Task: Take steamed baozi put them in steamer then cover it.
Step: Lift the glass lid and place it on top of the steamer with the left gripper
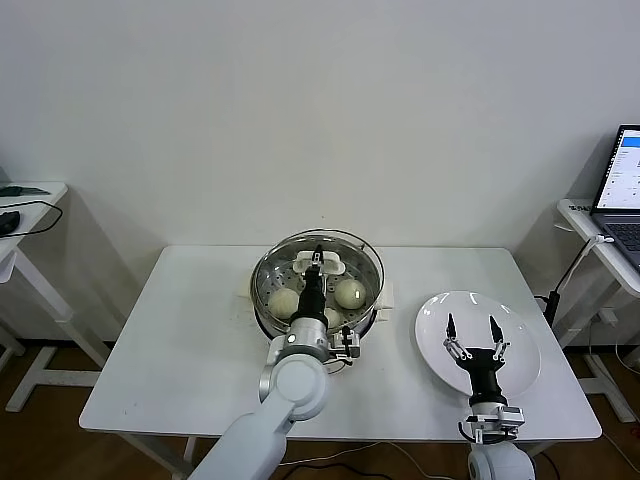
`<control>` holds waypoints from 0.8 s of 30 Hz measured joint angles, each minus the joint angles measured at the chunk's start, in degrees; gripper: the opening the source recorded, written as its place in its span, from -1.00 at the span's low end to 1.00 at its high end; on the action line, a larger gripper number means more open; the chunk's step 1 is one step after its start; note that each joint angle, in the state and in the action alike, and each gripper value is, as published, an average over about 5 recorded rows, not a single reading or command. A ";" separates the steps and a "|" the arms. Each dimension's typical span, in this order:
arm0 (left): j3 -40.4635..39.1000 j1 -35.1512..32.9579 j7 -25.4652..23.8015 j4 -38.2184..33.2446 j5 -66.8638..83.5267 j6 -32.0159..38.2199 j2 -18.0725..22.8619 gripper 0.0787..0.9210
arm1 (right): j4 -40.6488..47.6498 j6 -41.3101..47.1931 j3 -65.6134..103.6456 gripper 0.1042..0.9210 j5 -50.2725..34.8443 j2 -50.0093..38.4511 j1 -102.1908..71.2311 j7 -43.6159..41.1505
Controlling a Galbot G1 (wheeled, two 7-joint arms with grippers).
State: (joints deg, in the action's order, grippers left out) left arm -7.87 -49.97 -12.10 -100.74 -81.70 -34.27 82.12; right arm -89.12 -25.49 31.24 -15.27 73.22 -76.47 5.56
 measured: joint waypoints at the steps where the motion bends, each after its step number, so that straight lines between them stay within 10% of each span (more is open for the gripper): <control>1: 0.00 0.05 -0.11 0.22 -0.16 0.02 0.06 -0.74 | 0.01 0.00 0.03 0.76 0.01 -0.02 0.00 0.00; 24: 0.53 -0.37 -1.47 1.87 -2.59 0.36 0.35 -0.74 | 0.43 0.01 0.09 0.76 0.02 -0.10 0.44 -0.01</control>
State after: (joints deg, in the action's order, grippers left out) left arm -7.33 -50.34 -13.57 -98.87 -84.29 -33.91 82.47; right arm -88.69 -25.48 31.32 -15.25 73.12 -76.03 5.55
